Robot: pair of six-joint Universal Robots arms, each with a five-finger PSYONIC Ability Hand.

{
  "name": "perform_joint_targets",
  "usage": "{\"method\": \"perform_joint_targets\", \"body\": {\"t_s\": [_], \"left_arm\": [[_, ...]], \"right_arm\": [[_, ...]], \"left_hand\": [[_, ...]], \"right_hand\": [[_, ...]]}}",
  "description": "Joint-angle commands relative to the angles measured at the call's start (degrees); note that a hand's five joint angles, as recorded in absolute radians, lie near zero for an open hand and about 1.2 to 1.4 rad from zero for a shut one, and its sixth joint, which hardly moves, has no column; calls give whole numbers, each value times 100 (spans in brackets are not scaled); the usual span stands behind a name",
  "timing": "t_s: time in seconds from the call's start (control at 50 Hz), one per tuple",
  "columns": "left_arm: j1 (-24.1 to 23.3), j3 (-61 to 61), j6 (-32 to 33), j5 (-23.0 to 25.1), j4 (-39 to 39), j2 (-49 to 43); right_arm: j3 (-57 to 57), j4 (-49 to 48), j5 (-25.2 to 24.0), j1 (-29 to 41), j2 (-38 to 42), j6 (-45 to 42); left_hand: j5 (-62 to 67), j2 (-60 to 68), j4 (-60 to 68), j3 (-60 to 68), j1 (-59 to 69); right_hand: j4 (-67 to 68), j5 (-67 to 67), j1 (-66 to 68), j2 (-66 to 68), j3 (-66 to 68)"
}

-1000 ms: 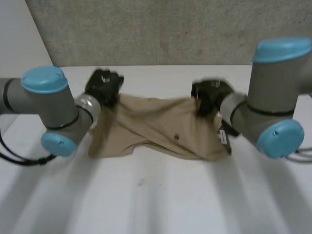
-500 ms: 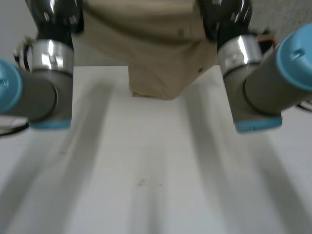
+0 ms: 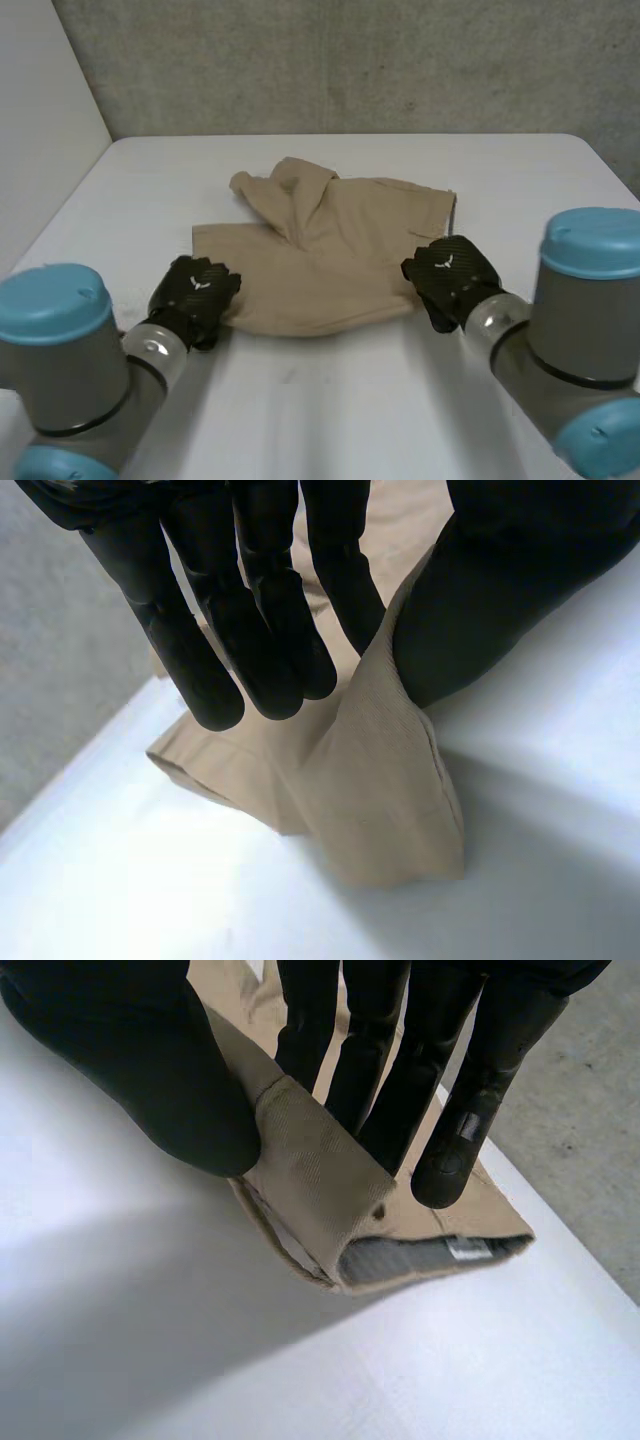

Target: Fold the shorts.

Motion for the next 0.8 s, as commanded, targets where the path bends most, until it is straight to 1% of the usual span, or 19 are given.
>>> {"method": "perform_joint_targets", "body": {"t_s": [0.02, 0.04, 0.1, 0.12, 0.18, 0.2, 0.26, 0.32, 0.34, 0.4, 0.42, 0.5, 0.56, 0.58, 0.64, 0.72, 0.74, 0.78, 0.8], "left_arm": [[41, -51, -5, -1, -1619, 1187], [50, -51, -14, -1, -2065, 1537], [24, -51, -14, 17, -2674, 1996], [-29, -51, -14, 43, -3033, 2267], [-108, -68, -14, 201, -3431, 2585], [-178, -103, -14, 358, -3597, 2752], [-240, -235, -14, 596, -3678, 2876], [-249, -420, 12, 790, -3468, 2763], [-249, -446, 39, 799, -3249, 2510], [-249, -394, 47, 755, -2862, 1938], [-240, -298, 48, 738, -2626, 1570], [-179, 202, 135, 598, -2168, 761], [-161, 607, 240, 431, -1982, 294], [-135, 896, 345, 343, -1851, 5], [-135, 1406, 583, 211, -1596, -357], [-143, 2592, 1268, -9, -946, -762], [-161, 3195, 1574, -149, -579, -849], [-170, 3848, 1874, -334, -112, -911], [-170, 4174, 2006, -439, 151, -920]], "right_arm": [[203, 784, -275, -150, -917, -126], [186, 1072, -283, -220, -1127, -170], [141, 1548, -301, -369, -1392, -319], [115, 1898, -310, -439, -1550, -520], [150, 2540, -318, -493, -1735, -1081], [168, 2665, -327, -501, -1745, -1223], [246, 2877, -327, -510, -1745, -1557], [317, 2798, -380, -519, -1719, -1576], [343, 2694, -415, -528, -1675, -1568], [352, 2404, -450, -519, -1351, -1559], [326, 2168, -424, -510, -1036, -1559], [195, 1657, -363, -484, -551, -1559], [54, 1419, -284, -431, -427, -1559], [-86, 1270, -179, -423, -322, -1559], [-446, 1067, 50, -422, -119, -1550], [-1351, 602, 507, -422, 39, -1497], [-1796, 296, 664, -422, 48, -1419], [-2247, -118, 753, -422, 22, -1331], [-2632, -598, 789, -422, 5, -1261]], "left_hand": [[1433, 1137, 1140, 1167, 1484], [1433, 1137, 1140, 1167, 1484], [1433, 1137, 1140, 1167, 1484], [1433, 1137, 1140, 1167, 1484], [1433, 1137, 1140, 1167, 1484], [1433, 1137, 1140, 1167, 1484], [1433, 1137, 1140, 1167, 1484], [1433, 1137, 1140, 1167, 1484], [1433, 1137, 1140, 1167, 1484], [1433, 1137, 1140, 1167, 1484], [1433, 1137, 1140, 1167, 1484], [1433, 1137, 1140, 1167, 1484], [1433, 1137, 1140, 1167, 1484], [1433, 1137, 1140, 1167, 1484], [1433, 1137, 1140, 1167, 1484], [1433, 1137, 1140, 1167, 1484], [1433, 1137, 1140, 1167, 1484], [1433, 1137, 1140, 1167, 1484], [1433, 1137, 1140, 1167, 1484]], "right_hand": [[1168, 1414, 2474, 1287, 1179], [1168, 1414, 2474, 1287, 1179], [1168, 1414, 2474, 1287, 1179], [1168, 1414, 2474, 1287, 1179], [1168, 1414, 2474, 1287, 1179], [1168, 1414, 2474, 1287, 1179], [1168, 1414, 2474, 1287, 1179], [1168, 1414, 2474, 1287, 1179], [1168, 1414, 2474, 1287, 1179], [1168, 1414, 2474, 1287, 1179], [1168, 1414, 2474, 1287, 1179], [1168, 1414, 2474, 1287, 1179], [1168, 1414, 2474, 1287, 1179], [1168, 1414, 2474, 1287, 1179], [1168, 1414, 2474, 1287, 1179], [1168, 1414, 2474, 1287, 1179], [1168, 1414, 2474, 1287, 1179], [1168, 1414, 2474, 1287, 1179], [1168, 1414, 2474, 1287, 1179]]}}
